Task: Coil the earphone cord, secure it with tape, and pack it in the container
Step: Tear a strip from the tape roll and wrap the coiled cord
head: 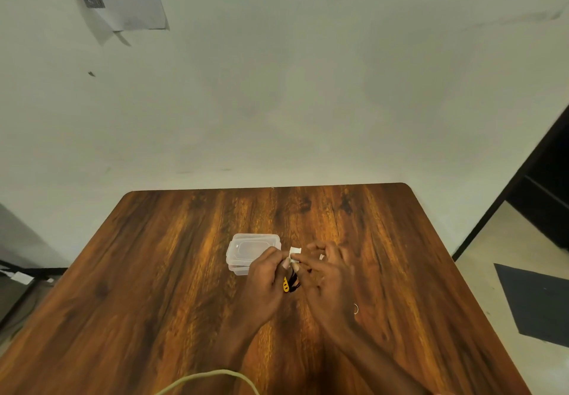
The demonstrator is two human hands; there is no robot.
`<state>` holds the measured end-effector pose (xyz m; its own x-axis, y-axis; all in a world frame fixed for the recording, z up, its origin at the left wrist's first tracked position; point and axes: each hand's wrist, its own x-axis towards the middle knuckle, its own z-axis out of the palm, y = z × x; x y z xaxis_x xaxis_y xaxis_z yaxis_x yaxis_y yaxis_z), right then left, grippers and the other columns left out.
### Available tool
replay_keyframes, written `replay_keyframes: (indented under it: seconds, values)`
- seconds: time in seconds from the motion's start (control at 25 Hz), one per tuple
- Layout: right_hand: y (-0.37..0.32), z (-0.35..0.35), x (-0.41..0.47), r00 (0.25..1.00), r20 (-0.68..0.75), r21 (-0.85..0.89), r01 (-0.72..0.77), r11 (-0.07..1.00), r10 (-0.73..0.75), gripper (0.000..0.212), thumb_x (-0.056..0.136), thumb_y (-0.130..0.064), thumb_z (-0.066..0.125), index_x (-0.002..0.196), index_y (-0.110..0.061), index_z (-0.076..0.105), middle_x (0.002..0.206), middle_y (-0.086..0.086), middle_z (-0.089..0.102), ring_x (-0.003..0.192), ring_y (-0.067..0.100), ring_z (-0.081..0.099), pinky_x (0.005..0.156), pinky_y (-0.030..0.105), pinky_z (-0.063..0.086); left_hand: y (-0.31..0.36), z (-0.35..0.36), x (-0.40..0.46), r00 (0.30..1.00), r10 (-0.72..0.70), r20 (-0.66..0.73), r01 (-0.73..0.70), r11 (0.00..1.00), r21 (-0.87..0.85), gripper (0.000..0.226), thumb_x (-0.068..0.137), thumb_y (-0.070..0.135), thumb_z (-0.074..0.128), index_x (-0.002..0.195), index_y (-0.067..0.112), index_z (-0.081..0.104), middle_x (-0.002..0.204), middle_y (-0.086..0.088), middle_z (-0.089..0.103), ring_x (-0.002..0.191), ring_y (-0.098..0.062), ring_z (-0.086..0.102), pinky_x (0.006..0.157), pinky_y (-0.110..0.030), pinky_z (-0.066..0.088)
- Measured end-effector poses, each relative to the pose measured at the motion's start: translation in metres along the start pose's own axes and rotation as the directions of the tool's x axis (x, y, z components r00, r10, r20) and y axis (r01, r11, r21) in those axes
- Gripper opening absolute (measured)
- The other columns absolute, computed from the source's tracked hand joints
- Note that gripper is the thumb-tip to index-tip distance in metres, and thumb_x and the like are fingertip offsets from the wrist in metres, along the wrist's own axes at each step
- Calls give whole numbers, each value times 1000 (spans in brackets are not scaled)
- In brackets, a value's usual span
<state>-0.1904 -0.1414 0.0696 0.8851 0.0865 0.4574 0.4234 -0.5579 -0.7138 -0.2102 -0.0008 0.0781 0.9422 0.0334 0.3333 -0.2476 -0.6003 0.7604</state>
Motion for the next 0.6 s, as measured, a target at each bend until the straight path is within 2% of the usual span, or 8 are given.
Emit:
replay_keyframes:
  seconds: [0.08,0.2,0.32,0.44,0.52,0.6]
  values:
    - [3,-1,7,998,25,18,50,999,-51,20,92,-36,62,106,-37,76,110,-21,64,108,3,52,86,32,45,4,-2,1,1000,-19,-9,19,999,-45,19,100,12,48,108,24,60,94,16,62,94,-5,61,75,-10,45]
    - [7,-3,15,993,61,51,100,994,-103,19,94,-37,59,103,-36,75,103,-22,68,105,3,58,87,40,47,10,-5,2,996,-86,-23,82,988,-132,26,99,11,49,121,25,45,101,15,62,104,2,60,79,-9,48]
    - [5,-8,21,979,129,-4,158,987,-156,21,96,-38,55,107,-34,73,104,-21,69,110,1,56,93,35,40,10,-8,5,995,-96,-26,91,982,-164,26,99,13,50,119,26,39,99,7,62,100,-4,63,77,-14,51]
    - [1,-8,25,964,168,-95,224,970,-206,27,98,-40,46,108,-32,70,103,-20,68,107,0,52,92,29,33,10,-8,7,993,-104,-56,95,985,-144,28,98,11,50,112,33,38,103,7,57,103,2,59,80,-10,48]
    - [-1,-6,30,964,202,-107,197,974,-173,25,96,-38,47,105,-31,69,98,-19,66,100,2,48,89,29,31,11,-6,8,994,-78,-72,73,995,-68,30,98,7,49,112,29,36,103,12,53,101,11,55,78,-5,45]
    - [-4,0,33,953,270,-134,175,975,-134,19,96,-33,49,103,-27,65,97,-18,62,98,6,44,88,31,33,8,-6,10,993,-74,-87,75,997,11,26,97,7,50,116,23,41,102,15,52,96,9,56,77,-8,47]
